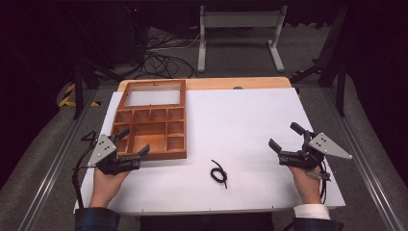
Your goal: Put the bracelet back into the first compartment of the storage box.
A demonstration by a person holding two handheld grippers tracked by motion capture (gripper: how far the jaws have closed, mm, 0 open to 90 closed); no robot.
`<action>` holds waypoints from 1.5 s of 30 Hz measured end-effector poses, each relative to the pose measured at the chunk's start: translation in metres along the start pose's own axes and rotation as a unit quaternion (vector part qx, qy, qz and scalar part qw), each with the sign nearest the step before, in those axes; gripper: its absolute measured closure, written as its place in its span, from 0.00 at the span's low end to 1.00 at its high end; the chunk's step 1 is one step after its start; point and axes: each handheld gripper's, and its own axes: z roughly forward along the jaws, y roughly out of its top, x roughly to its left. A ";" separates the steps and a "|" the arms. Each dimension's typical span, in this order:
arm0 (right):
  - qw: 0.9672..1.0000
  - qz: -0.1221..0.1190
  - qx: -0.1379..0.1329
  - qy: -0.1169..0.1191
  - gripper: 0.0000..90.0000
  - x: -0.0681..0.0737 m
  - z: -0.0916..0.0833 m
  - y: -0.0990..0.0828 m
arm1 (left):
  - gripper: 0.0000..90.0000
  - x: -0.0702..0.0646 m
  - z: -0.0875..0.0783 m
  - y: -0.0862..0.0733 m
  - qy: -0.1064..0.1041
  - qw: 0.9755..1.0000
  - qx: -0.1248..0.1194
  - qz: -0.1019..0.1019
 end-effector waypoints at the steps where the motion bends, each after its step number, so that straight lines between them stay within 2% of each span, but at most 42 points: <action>1: 1.000 -0.001 0.000 -0.002 0.00 0.000 0.000 0.000 | 0.10 0.000 0.000 0.000 0.000 1.000 0.000 0.000; 3: 1.000 0.000 0.001 -0.002 0.00 0.000 0.000 0.001 | 0.10 -0.005 0.004 0.001 -0.007 1.000 0.007 0.007; 4: 1.000 0.003 0.000 -0.001 0.00 0.001 0.000 0.001 | 0.10 -0.010 0.008 0.002 -0.017 1.000 0.012 0.009; 6: 1.000 -0.003 -0.004 -0.005 0.00 0.000 -0.001 0.001 | 0.10 -0.011 0.011 0.002 -0.020 1.000 0.015 0.011; 7: 1.000 0.001 -0.005 -0.008 0.00 0.001 -0.002 0.002 | 0.10 -0.014 0.014 0.001 -0.026 0.999 0.021 0.009; 12: 1.000 0.021 -0.008 -0.003 0.01 -0.001 -0.005 0.004 | 0.10 -0.020 0.020 0.000 -0.031 0.999 0.039 0.017; 18: 1.000 0.015 -0.003 0.004 0.01 0.001 -0.003 0.003 | 0.11 -0.031 0.031 -0.001 -0.057 0.997 0.050 0.019; 20: 1.000 0.017 -0.004 0.008 0.01 0.001 -0.003 0.004 | 0.12 -0.041 0.040 -0.004 -0.075 0.994 0.065 0.035; 21: 1.000 0.020 -0.004 0.009 0.01 0.002 -0.002 0.004 | 0.13 -0.041 0.040 -0.004 -0.075 0.994 0.065 0.035; 22: 1.000 0.021 -0.005 0.011 0.01 0.002 -0.002 0.004 | 0.13 -0.048 0.046 -0.006 -0.089 0.992 0.072 0.043; 23: 1.000 0.022 -0.004 0.011 0.01 0.002 -0.002 0.004 | 0.13 -0.048 0.046 -0.006 -0.089 0.992 0.072 0.043; 24: 1.000 0.021 -0.005 0.012 0.01 0.002 -0.002 0.004 | 0.14 -0.051 0.048 -0.006 -0.094 0.992 0.075 0.045; 25: 1.000 0.021 -0.005 0.013 0.01 0.002 -0.002 0.004 | 0.14 -0.056 0.052 -0.006 -0.109 0.990 0.075 0.040; 27: 1.000 0.021 -0.006 0.012 0.01 0.002 -0.003 0.004 | 0.14 -0.058 0.055 -0.006 -0.113 0.990 0.077 0.046; 29: 1.000 0.022 -0.005 0.011 0.02 0.002 -0.003 0.005 | 0.14 -0.065 0.061 -0.007 -0.129 0.987 0.084 0.046; 30: 1.000 0.022 -0.004 0.011 0.02 0.002 -0.003 0.005 | 0.14 -0.065 0.061 -0.007 -0.129 0.987 0.084 0.046; 32: 1.000 0.021 -0.003 0.008 0.02 0.002 -0.003 0.004 | 0.14 -0.072 0.066 -0.008 -0.140 0.985 0.091 0.048; 33: 1.000 0.019 -0.001 0.008 0.02 0.002 -0.003 0.005 | 0.15 -0.072 0.066 -0.008 -0.140 0.985 0.091 0.048; 34: 1.000 0.015 0.002 0.004 0.02 0.002 -0.003 0.005 | 0.15 -0.075 0.070 -0.009 -0.151 0.983 0.095 0.047; 35: 1.000 0.013 0.004 0.002 0.02 0.002 -0.003 0.005 | 0.16 -0.075 0.070 -0.009 -0.151 0.983 0.095 0.047; 37: 1.000 0.013 0.005 0.000 0.02 0.002 -0.003 0.005 | 0.17 -0.079 0.074 -0.009 -0.158 0.981 0.098 0.046; 38: 1.000 0.013 0.005 -0.001 0.02 0.002 -0.003 0.005 | 0.17 -0.083 0.078 -0.010 -0.165 0.980 0.103 0.047; 39: 1.000 0.013 0.004 -0.001 0.02 0.002 -0.003 0.005 | 0.18 -0.083 0.078 -0.010 -0.165 0.980 0.103 0.047; 41: 1.000 0.013 0.004 -0.001 0.03 0.002 -0.003 0.005 | 0.18 -0.088 0.082 -0.011 -0.172 0.978 0.108 0.049; 42: 1.000 0.013 0.006 -0.001 0.03 0.002 -0.003 0.005 | 0.19 -0.092 0.086 -0.012 -0.180 0.976 0.113 0.052; 43: 1.000 0.013 0.007 -0.001 0.03 0.002 -0.003 0.005 | 0.19 -0.092 0.086 -0.012 -0.180 0.976 0.113 0.052; 44: 1.000 0.011 0.009 -0.001 0.03 0.002 -0.002 0.004 | 0.20 -0.097 0.089 -0.013 -0.188 0.974 0.119 0.051; 45: 1.000 0.009 0.011 -0.003 0.03 0.002 -0.002 0.004 | 0.21 -0.097 0.089 -0.013 -0.188 0.974 0.119 0.051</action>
